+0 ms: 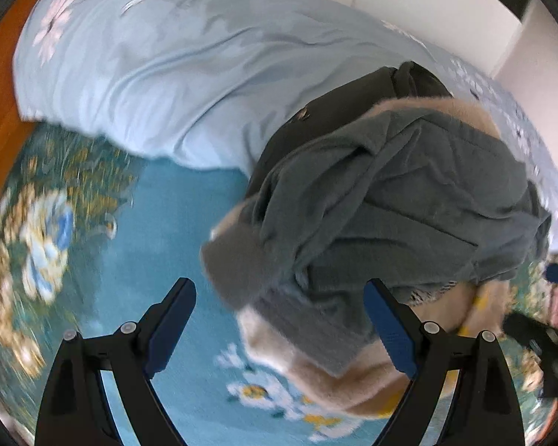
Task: Fold clothes
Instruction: 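Grasp the grey sweatshirt on the clothes pile with both grippers, then lift the grey sweatshirt off the beige sweater with both grippers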
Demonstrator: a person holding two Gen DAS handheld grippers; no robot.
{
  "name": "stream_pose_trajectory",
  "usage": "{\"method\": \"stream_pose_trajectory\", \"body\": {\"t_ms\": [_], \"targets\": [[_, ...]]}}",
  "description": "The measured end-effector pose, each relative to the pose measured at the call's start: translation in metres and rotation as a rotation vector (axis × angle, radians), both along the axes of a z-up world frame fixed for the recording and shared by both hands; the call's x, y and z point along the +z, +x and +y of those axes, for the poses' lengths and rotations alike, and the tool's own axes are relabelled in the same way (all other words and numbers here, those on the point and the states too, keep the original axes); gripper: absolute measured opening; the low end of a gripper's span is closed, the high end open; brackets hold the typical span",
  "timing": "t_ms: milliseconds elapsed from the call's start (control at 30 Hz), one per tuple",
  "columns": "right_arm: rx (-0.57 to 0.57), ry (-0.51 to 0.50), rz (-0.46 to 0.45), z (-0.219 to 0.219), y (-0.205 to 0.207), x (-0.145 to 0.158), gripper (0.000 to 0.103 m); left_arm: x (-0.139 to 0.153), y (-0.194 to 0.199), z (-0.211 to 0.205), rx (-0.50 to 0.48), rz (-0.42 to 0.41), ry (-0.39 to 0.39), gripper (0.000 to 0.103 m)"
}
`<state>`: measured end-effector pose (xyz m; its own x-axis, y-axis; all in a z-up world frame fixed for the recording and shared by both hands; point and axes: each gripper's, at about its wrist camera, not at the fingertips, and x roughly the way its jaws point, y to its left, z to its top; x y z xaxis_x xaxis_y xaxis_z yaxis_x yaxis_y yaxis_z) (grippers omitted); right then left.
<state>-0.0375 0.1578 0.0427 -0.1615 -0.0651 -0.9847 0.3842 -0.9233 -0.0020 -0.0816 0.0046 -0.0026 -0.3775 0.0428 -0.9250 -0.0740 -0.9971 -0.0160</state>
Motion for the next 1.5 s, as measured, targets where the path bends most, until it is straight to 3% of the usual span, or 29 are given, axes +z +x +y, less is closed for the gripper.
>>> {"method": "stream_pose_trajectory", "body": {"t_ms": [67,133,167,200,233,367,500,567,667,867,1000,1200,1333,1433,1500], "targets": [[-0.016,-0.019,-0.023,0.016,0.011,0.004,0.103,-0.004,-0.015,0.008,-0.030,-0.008,-0.066,0.092],[-0.036,-0.012,-0.039,0.035,0.024,0.008,0.103,-0.009,-0.025,0.013,-0.057,-0.026,-0.108,0.081],[-0.048,0.005,-0.031,0.045,0.031,0.009,0.103,-0.013,-0.030,0.015,-0.072,-0.043,-0.128,0.057],[-0.059,0.018,-0.021,0.055,0.038,0.009,0.103,-0.018,-0.032,0.015,-0.091,-0.072,-0.128,0.020],[-0.073,0.033,-0.010,0.066,0.046,0.010,0.103,-0.012,-0.031,0.016,-0.085,-0.051,-0.151,0.010],[-0.160,0.029,-0.012,0.102,0.069,0.012,0.103,0.015,-0.007,0.010,-0.020,0.036,-0.110,0.009],[-0.278,-0.033,-0.023,0.130,0.089,0.020,0.103,0.053,0.046,0.012,-0.008,0.147,-0.059,0.009],[-0.340,-0.058,-0.043,0.142,0.101,0.030,0.103,0.064,0.070,0.010,-0.027,0.160,-0.043,0.009],[-0.410,-0.101,-0.032,0.159,0.120,0.042,0.103,0.069,0.118,0.017,-0.108,0.182,-0.104,0.009],[-0.506,-0.151,-0.029,0.190,0.165,0.052,0.103,0.061,0.211,0.006,-0.154,0.125,-0.134,0.008],[-0.533,-0.175,-0.040,0.209,0.193,0.045,0.103,0.044,0.252,-0.006,-0.116,0.055,-0.175,0.008],[-0.549,-0.217,-0.073,0.230,0.215,0.030,0.103,0.014,0.284,-0.053,0.086,-0.089,-0.224,0.009],[-0.559,-0.264,-0.089,0.238,0.214,0.017,0.103,0.002,0.285,-0.066,0.190,-0.197,-0.152,0.011],[-0.562,-0.286,-0.115,0.238,0.205,0.003,0.103,0.003,0.286,-0.069,0.267,-0.225,-0.094,0.014],[-0.555,-0.299,-0.129,0.238,0.195,-0.005,0.103,0.005,0.291,-0.068,0.298,-0.258,-0.068,0.024]]}}
